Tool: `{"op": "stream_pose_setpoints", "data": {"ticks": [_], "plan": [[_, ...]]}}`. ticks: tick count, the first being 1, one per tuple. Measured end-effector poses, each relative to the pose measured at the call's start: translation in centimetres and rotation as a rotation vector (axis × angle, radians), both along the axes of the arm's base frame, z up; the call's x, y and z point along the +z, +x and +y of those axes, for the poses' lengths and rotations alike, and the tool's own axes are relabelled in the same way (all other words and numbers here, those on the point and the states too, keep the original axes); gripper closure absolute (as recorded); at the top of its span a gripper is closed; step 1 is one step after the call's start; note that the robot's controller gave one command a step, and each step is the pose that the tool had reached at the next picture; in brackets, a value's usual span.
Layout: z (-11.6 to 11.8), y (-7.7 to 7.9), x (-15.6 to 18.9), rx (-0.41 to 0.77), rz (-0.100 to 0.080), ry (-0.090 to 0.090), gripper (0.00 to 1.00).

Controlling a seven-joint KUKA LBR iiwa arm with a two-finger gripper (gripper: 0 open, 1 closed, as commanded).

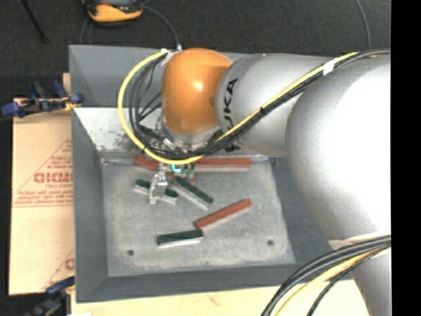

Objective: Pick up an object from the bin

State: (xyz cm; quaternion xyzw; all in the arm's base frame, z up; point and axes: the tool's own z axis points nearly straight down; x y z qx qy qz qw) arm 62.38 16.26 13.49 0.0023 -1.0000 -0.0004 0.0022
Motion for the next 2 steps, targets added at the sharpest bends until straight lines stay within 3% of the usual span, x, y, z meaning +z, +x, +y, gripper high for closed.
{"op": "stream_pose_setpoints", "data": {"ticks": [1, 2], "plan": [[0.0, 0.2, 0.5, -0.003, -0.008, 0.001, 0.0], [-2.8, -2.0, -5.3, -0.134, -0.003, 0.004, 1.0]]}}
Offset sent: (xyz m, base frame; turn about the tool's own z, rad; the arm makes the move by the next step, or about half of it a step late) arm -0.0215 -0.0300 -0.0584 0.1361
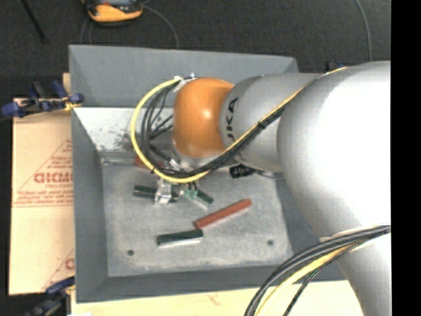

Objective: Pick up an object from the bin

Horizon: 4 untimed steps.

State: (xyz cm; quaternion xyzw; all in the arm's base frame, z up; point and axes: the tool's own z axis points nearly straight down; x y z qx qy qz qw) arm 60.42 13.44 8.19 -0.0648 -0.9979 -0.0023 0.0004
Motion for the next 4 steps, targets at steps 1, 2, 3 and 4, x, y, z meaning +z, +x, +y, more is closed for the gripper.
{"op": "stream_pose_setpoints", "data": {"ticks": [1, 2, 3, 4], "plan": [[0.0, 0.0, 0.0, -0.001, -0.001, 0.0, 1.0], [0.6, 1.1, 3.3, -0.005, -0.001, -0.004, 1.0], [0.4, -0.1, 5.3, -0.001, -0.003, -0.004, 1.0], [0.4, 0.1, 9.6, 0.009, 0.004, -0.005, 1.0]]}}
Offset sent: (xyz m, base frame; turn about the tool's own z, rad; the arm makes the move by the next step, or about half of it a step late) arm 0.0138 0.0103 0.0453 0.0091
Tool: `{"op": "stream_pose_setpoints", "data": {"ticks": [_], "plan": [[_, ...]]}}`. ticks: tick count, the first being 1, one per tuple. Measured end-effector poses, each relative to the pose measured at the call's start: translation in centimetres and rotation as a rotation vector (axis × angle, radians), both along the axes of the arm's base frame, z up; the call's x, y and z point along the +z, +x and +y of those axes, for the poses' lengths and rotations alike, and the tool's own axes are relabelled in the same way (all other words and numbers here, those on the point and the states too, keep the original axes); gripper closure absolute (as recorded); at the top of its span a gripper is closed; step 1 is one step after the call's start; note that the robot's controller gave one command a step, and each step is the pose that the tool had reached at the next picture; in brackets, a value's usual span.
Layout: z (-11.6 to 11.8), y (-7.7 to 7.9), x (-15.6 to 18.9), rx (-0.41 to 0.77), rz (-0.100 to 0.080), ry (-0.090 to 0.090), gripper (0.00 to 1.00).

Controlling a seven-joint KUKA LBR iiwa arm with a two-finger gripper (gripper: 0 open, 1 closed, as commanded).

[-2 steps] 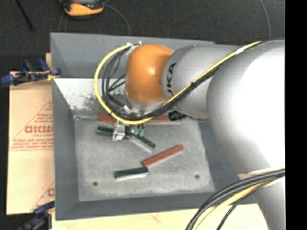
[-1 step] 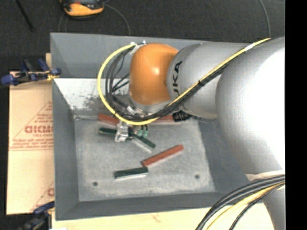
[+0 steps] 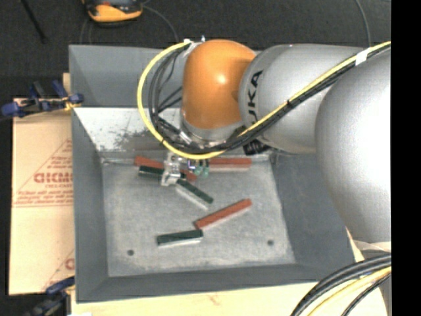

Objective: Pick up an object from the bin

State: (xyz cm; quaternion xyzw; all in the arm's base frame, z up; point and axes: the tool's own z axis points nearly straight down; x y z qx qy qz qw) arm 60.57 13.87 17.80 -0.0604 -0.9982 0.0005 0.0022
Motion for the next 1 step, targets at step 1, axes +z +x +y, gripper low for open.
{"op": "stream_pose_setpoints", "data": {"ticks": [1], "plan": [[-0.28, 1.18, 5.61, 0.014, -0.007, 0.001, 1.0]]}}
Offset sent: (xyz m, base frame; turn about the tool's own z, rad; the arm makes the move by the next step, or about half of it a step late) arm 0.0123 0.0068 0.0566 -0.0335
